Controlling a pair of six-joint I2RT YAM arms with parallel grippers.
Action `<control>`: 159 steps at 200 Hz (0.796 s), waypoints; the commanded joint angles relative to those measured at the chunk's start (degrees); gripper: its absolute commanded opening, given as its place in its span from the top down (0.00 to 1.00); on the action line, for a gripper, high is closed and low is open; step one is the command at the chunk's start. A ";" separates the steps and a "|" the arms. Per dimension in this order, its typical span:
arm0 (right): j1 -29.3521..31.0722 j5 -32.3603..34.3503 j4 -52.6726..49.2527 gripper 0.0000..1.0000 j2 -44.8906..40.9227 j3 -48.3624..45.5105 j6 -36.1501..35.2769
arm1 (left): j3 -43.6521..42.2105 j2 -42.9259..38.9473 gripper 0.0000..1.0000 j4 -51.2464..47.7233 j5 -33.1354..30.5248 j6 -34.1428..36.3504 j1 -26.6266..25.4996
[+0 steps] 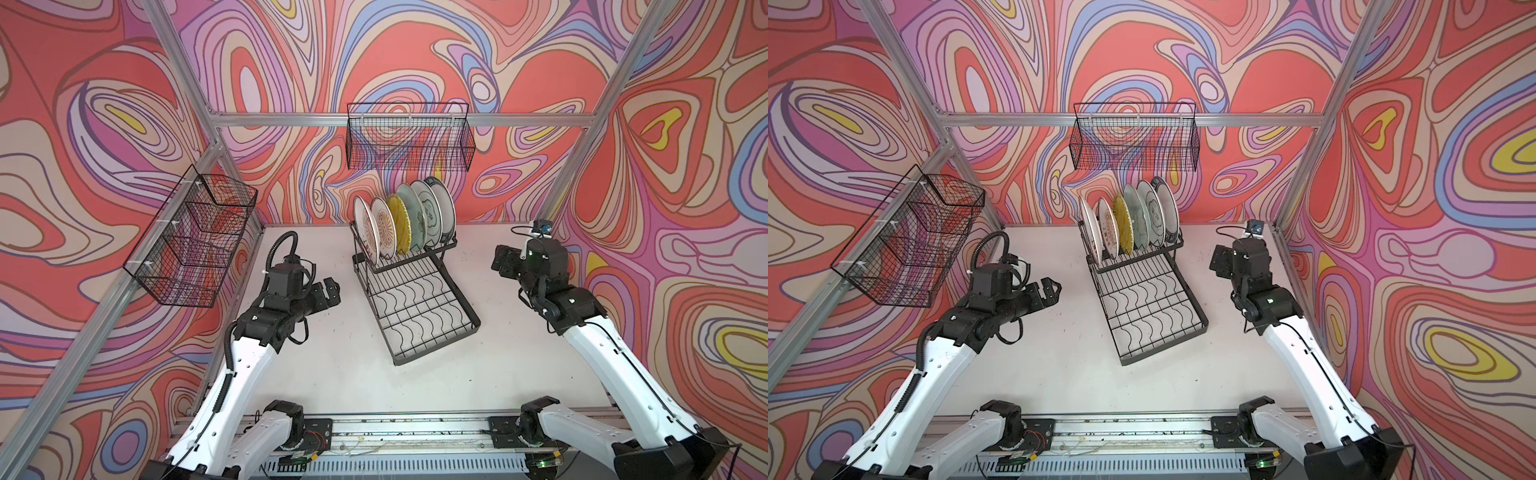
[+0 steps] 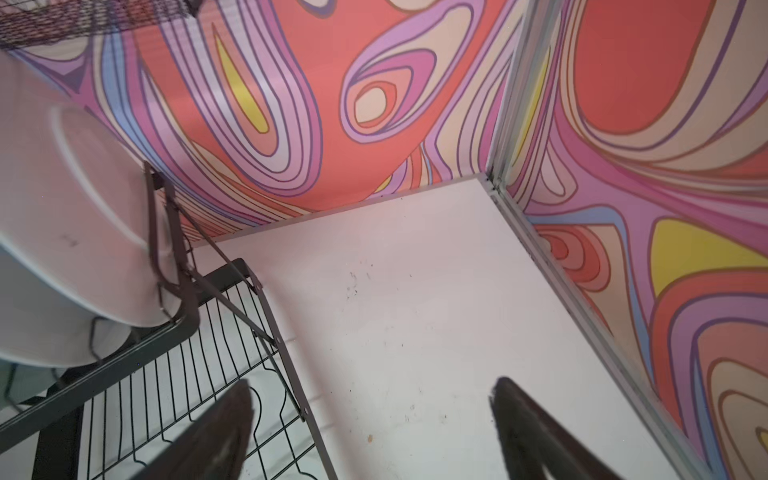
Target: Load the plates into the dish rack
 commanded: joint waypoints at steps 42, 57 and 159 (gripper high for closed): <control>-5.98 0.50 -3.62 0.02 4.09 -0.12 5.00 | 4.19 4.05 0.00 -15.05 -3.30 6.41 0.55; -7.06 0.50 -4.23 0.02 4.70 0.06 4.75 | 4.22 3.90 0.00 -14.48 -5.34 6.56 0.55; -12.45 -0.87 5.64 0.02 5.98 -6.48 5.22 | 0.05 3.98 0.00 1.40 -22.38 6.61 2.47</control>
